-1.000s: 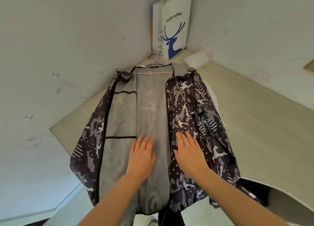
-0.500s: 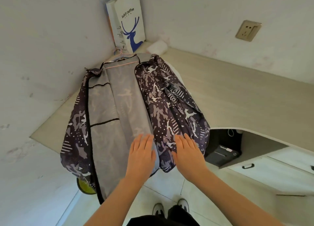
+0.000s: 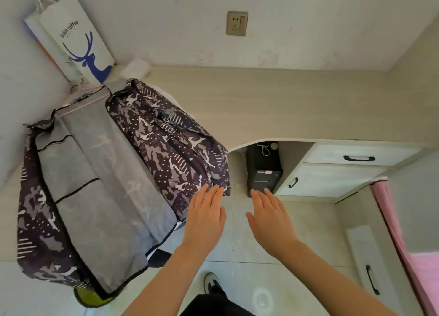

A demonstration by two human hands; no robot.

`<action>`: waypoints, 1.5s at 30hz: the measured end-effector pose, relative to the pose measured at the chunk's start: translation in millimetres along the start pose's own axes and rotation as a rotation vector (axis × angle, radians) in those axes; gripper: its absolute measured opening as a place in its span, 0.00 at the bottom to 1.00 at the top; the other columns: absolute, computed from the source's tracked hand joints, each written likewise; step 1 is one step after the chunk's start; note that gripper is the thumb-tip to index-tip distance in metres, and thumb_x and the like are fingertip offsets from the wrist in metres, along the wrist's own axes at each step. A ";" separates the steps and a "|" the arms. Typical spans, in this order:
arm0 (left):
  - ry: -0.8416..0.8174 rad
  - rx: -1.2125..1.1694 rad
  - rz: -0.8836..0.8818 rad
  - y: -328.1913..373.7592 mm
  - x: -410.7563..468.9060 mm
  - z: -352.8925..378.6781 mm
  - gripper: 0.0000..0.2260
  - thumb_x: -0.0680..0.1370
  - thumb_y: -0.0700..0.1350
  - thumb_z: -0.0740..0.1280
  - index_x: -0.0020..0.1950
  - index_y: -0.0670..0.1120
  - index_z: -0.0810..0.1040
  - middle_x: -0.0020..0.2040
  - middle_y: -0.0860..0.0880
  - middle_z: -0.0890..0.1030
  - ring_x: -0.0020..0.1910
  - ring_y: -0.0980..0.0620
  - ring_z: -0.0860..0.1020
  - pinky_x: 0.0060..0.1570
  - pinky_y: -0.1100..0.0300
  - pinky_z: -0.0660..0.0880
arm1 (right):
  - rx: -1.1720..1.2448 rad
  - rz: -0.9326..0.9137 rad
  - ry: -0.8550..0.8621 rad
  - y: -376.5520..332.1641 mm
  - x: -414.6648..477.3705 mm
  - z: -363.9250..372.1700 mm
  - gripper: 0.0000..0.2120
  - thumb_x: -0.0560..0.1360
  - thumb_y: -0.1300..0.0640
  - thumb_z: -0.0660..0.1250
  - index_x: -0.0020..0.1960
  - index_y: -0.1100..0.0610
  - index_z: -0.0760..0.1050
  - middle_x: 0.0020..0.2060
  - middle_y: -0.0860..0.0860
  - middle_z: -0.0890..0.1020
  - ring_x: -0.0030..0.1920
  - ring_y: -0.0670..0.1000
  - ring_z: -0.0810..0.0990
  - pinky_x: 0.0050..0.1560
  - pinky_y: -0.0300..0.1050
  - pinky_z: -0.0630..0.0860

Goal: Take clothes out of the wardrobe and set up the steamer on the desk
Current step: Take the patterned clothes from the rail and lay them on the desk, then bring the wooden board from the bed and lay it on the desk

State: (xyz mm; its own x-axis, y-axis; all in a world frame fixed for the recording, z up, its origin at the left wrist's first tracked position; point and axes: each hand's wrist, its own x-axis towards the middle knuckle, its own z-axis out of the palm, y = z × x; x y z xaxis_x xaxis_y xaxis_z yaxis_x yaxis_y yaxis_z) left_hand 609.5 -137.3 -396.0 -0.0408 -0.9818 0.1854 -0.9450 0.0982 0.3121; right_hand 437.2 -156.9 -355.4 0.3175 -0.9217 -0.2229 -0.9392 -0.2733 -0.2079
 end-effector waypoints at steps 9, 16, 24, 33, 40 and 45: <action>-0.094 -0.048 0.181 122.4 -33.5 23.5 0.20 0.75 0.42 0.68 0.67 0.42 0.72 0.63 0.46 0.76 0.66 0.44 0.72 0.65 0.49 0.71 | 0.057 0.202 0.071 99.7 -111.3 3.3 0.28 0.82 0.47 0.51 0.77 0.60 0.51 0.75 0.55 0.59 0.77 0.56 0.51 0.76 0.50 0.51; -0.183 -0.042 0.305 228.3 -75.3 53.3 0.20 0.78 0.44 0.65 0.70 0.43 0.71 0.67 0.46 0.74 0.69 0.46 0.70 0.69 0.50 0.67 | 0.089 0.359 0.156 176.0 -216.3 8.6 0.28 0.81 0.48 0.54 0.75 0.62 0.56 0.73 0.57 0.64 0.76 0.58 0.56 0.75 0.52 0.55; -0.270 -0.070 0.537 360.3 -116.1 100.3 0.20 0.80 0.45 0.60 0.72 0.43 0.69 0.70 0.45 0.72 0.71 0.46 0.67 0.71 0.50 0.65 | 0.114 0.617 0.206 265.9 -337.7 26.6 0.28 0.80 0.48 0.57 0.75 0.62 0.57 0.72 0.57 0.66 0.75 0.59 0.57 0.74 0.54 0.56; -0.380 -0.122 0.771 479.2 -126.9 144.5 0.20 0.79 0.44 0.61 0.71 0.42 0.70 0.70 0.44 0.72 0.70 0.44 0.69 0.69 0.50 0.66 | 0.188 0.923 0.245 348.0 -420.8 40.0 0.28 0.80 0.49 0.58 0.75 0.62 0.57 0.72 0.57 0.65 0.75 0.59 0.57 0.74 0.53 0.56; -0.473 -0.140 0.910 578.6 -102.7 186.8 0.21 0.79 0.44 0.62 0.72 0.42 0.68 0.72 0.44 0.70 0.73 0.45 0.66 0.70 0.52 0.62 | 0.238 1.145 0.288 424.4 -453.7 43.1 0.26 0.80 0.52 0.58 0.74 0.62 0.58 0.71 0.57 0.67 0.74 0.60 0.59 0.73 0.53 0.58; -0.522 -0.112 1.044 654.9 -82.2 221.1 0.21 0.80 0.44 0.61 0.73 0.41 0.67 0.72 0.44 0.70 0.73 0.45 0.65 0.73 0.55 0.52 | 0.271 1.279 0.280 484.0 -470.4 42.0 0.26 0.80 0.53 0.59 0.73 0.65 0.61 0.70 0.59 0.69 0.73 0.61 0.62 0.72 0.55 0.62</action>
State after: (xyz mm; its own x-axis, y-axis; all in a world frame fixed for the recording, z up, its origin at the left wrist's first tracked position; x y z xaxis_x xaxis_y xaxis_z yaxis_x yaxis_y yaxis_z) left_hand -77.9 -28.2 -412.9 -0.9325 -0.3611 0.0038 -0.3410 0.8840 0.3197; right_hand -161.2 156.1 -391.2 -0.8283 -0.5207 -0.2067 -0.4882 0.8519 -0.1897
